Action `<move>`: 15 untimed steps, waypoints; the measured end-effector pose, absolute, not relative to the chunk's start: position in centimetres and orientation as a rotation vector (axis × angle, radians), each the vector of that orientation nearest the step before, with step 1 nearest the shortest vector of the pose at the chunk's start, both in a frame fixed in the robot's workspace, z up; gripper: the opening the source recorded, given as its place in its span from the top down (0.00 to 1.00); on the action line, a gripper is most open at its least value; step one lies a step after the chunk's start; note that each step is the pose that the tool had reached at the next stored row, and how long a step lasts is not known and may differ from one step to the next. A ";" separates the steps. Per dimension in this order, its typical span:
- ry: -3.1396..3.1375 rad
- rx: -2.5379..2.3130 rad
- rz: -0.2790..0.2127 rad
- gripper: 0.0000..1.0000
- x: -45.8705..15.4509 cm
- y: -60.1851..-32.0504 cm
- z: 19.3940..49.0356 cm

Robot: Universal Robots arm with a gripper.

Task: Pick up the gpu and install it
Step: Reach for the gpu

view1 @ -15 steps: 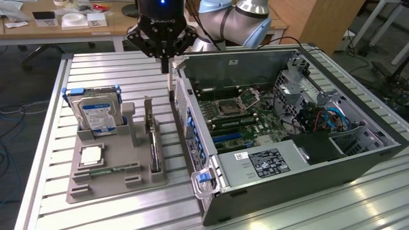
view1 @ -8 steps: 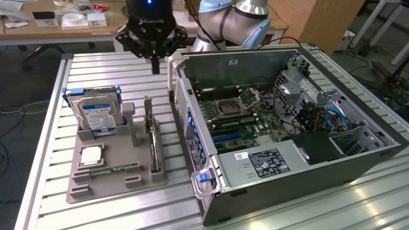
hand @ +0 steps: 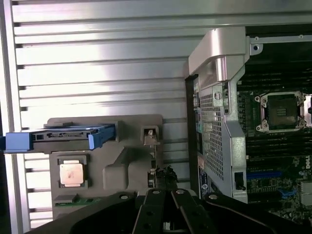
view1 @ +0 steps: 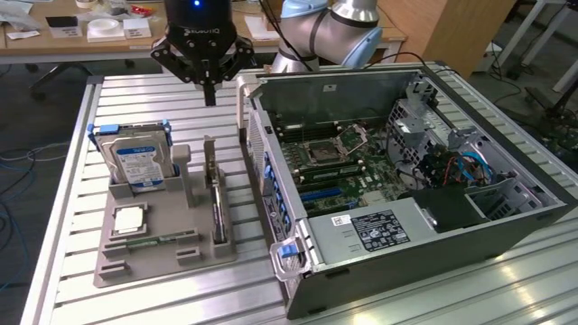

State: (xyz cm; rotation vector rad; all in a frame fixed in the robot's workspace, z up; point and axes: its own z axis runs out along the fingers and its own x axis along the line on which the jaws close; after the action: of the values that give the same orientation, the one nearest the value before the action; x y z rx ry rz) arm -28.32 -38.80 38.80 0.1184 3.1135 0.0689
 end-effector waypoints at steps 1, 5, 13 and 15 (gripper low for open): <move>3.114 0.118 0.069 0.89 -28.3 -38.8 38.8; 3.114 0.118 0.069 0.89 -28.4 -38.9 38.8; 3.114 0.118 0.066 0.89 -28.7 -40.7 38.8; 3.114 0.118 0.065 0.89 -28.8 -41.3 38.8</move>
State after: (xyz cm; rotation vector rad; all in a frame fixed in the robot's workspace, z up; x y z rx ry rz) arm -28.80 -41.26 38.77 0.1185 3.1136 0.0655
